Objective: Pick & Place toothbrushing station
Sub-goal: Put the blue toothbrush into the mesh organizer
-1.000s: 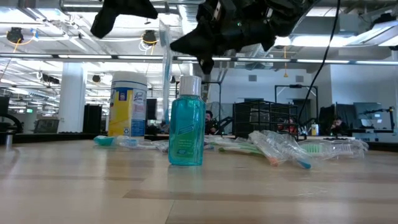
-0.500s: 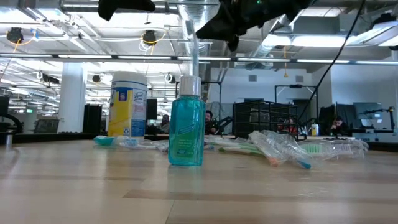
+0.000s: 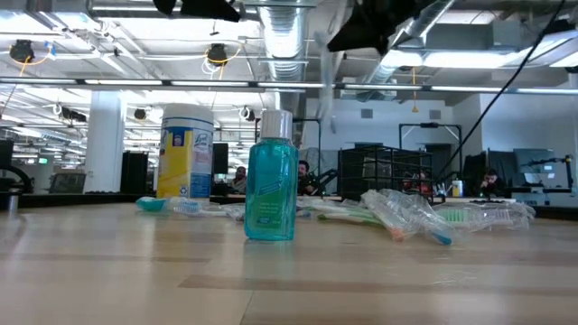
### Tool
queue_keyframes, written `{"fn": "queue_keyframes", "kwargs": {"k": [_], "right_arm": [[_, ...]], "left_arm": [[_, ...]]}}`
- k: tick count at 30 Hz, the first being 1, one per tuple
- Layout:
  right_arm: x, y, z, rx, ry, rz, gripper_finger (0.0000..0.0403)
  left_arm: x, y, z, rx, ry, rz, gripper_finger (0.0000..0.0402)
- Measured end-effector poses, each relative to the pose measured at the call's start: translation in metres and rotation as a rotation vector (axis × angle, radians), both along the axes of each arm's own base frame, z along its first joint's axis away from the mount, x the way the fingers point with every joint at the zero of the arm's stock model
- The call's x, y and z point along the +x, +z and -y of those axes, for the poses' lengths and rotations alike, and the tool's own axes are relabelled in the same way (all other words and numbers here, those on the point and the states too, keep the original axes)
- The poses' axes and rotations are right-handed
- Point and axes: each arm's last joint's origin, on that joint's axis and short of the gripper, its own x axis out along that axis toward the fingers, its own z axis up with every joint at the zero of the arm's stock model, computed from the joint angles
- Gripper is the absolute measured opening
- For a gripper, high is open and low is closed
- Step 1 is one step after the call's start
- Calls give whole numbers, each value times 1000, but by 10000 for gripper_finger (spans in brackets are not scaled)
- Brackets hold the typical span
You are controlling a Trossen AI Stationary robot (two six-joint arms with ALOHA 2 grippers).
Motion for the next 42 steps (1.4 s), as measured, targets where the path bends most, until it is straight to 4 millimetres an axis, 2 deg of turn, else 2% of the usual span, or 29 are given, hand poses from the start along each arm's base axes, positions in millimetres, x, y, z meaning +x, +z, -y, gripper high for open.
{"fn": "queue_keyframes", "kwargs": {"k": [6, 21, 33, 42], "right_arm": [[-28, 3, 2, 3, -54, 41, 0], [-94, -12, 13, -22, -278, 111, 0], [-114, -37, 23, -12, -359, 88, 0], [-114, -40, 25, -6, -374, 77, 0]], "left_arm": [[4, -1, -8, -76, -26, 22, 17], [10, -2, -22, -208, -106, 42, 17], [11, -3, -25, -284, -145, 58, 17], [12, -3, -24, -300, -156, 61, 17]]}}
